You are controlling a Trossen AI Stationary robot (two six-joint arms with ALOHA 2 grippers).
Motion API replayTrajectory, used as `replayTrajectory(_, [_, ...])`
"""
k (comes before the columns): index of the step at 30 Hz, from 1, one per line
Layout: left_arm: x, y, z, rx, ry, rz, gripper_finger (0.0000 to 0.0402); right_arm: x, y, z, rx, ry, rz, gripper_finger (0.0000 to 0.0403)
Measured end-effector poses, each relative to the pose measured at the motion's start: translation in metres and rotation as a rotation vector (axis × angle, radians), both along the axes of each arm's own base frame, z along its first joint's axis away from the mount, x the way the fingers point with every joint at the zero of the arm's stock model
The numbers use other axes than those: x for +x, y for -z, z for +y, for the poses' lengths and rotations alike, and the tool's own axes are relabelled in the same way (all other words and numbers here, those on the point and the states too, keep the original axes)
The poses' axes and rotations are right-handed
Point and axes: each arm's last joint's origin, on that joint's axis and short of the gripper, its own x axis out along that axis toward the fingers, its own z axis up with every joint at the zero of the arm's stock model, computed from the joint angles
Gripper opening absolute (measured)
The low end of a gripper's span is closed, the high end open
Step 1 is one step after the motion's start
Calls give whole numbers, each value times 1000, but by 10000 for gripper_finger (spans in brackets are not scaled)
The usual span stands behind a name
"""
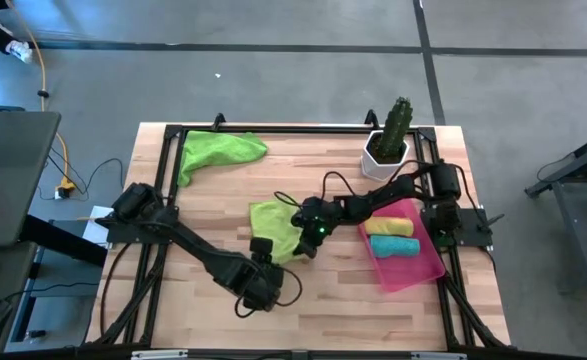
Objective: Roll microfiber towels into tight, uniform cylinder then place into a basket
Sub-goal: Roll the bottom light green microfiber towel
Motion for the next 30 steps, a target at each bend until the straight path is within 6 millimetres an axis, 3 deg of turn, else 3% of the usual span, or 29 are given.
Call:
replayTrajectory(15, [6,41,8,81,-90,115,152,-2,3,-1,-11,50,45,1])
replayTrajectory(30, [1,58,35,105,-167,181,151,-2,3,-1,-53,12,20,1])
